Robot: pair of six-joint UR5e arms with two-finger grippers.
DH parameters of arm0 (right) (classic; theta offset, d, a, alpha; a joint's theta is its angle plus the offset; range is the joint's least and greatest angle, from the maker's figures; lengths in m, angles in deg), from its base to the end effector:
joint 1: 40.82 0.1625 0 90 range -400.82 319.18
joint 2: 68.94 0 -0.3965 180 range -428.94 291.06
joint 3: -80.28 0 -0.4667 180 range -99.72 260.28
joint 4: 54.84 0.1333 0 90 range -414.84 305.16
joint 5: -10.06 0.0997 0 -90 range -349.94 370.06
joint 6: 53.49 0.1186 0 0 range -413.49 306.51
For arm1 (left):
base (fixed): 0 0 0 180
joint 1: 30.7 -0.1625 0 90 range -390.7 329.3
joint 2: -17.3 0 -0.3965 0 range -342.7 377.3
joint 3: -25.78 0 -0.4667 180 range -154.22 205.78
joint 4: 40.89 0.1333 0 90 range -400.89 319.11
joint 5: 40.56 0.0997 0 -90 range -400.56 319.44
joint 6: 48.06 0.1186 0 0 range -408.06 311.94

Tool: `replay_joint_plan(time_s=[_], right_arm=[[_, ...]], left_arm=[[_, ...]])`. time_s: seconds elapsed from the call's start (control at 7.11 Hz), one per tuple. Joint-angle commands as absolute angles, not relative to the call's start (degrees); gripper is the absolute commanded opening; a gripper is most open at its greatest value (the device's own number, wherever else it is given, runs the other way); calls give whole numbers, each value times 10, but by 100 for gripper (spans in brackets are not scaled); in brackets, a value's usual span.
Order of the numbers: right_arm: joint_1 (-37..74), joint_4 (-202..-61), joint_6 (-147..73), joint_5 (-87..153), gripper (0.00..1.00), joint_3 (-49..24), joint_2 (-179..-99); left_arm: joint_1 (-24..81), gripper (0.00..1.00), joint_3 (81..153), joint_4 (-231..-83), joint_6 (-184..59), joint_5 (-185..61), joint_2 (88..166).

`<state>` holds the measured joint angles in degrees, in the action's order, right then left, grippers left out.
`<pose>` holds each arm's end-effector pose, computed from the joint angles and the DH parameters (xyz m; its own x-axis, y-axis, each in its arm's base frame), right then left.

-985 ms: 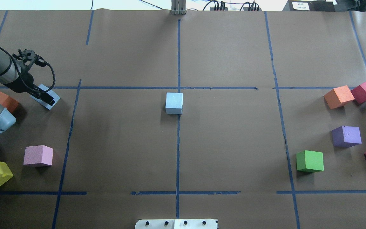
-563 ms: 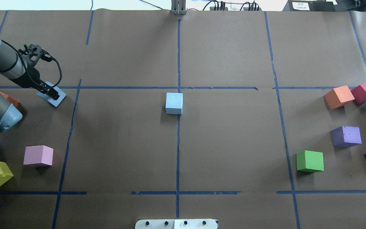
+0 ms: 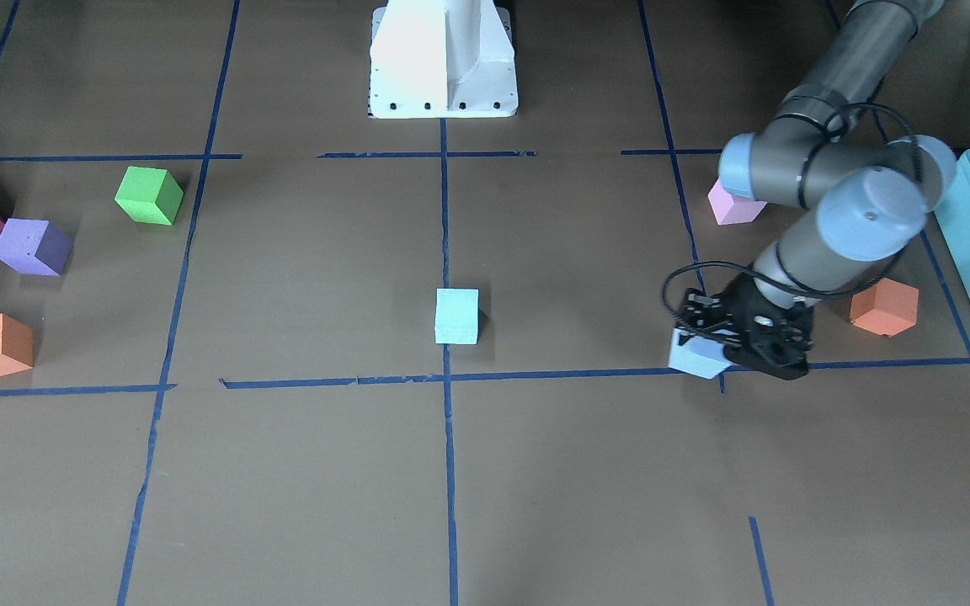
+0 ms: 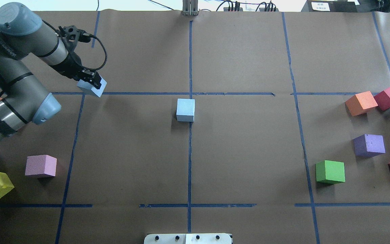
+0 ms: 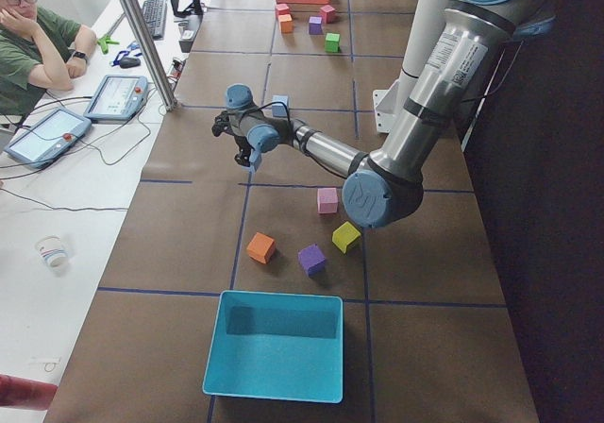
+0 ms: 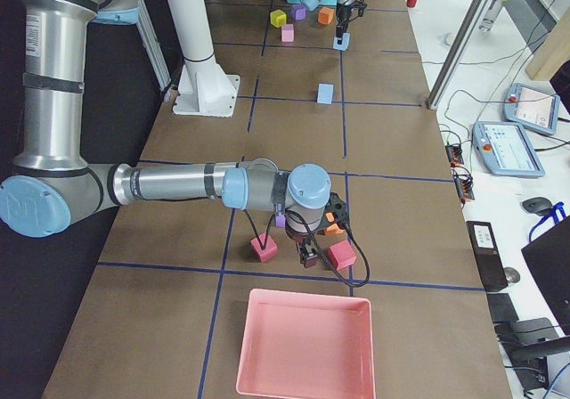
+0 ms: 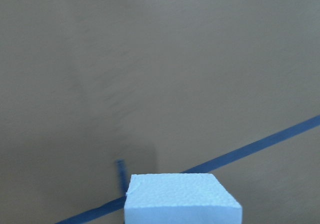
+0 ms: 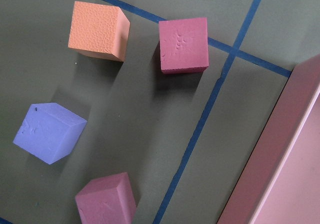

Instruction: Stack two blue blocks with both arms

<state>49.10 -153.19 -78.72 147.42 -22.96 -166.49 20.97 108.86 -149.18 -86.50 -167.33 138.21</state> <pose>0.0453 -0.5082 0.5942 0.6122 -0.3958 0.6845 0.2900 0.9178 0.2712 0.4273 -0.6409 0.3162 0.5818 0.2757 -0.7651 -0.1240 0.9599 0.2516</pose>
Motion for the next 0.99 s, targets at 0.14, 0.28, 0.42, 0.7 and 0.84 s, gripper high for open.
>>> replay_joint_plan(time_s=[0.14,0.28,0.42,0.7,0.84], right_arm=[[491,-1532,-787,1473,99,-231,-1664],[491,-1532,-787,1474,99,-231,-1664],[491,-1532,-787,1473,99,-230,-1664],[491,-1532,-787,1473,99,-230,-1665],[491,-1532,-787,1473,99,-229,-1665]], left_arm=[[99,42,1109,-1335,-1039,-1579,1524],[65,42,1099,-1327,-1088,-1565,1566],[32,42,1083,-1322,-1108,-1525,1592],[16,43,1064,-1324,-1108,-1510,1611],[17,42,1063,-1324,-1090,-1510,1611]])
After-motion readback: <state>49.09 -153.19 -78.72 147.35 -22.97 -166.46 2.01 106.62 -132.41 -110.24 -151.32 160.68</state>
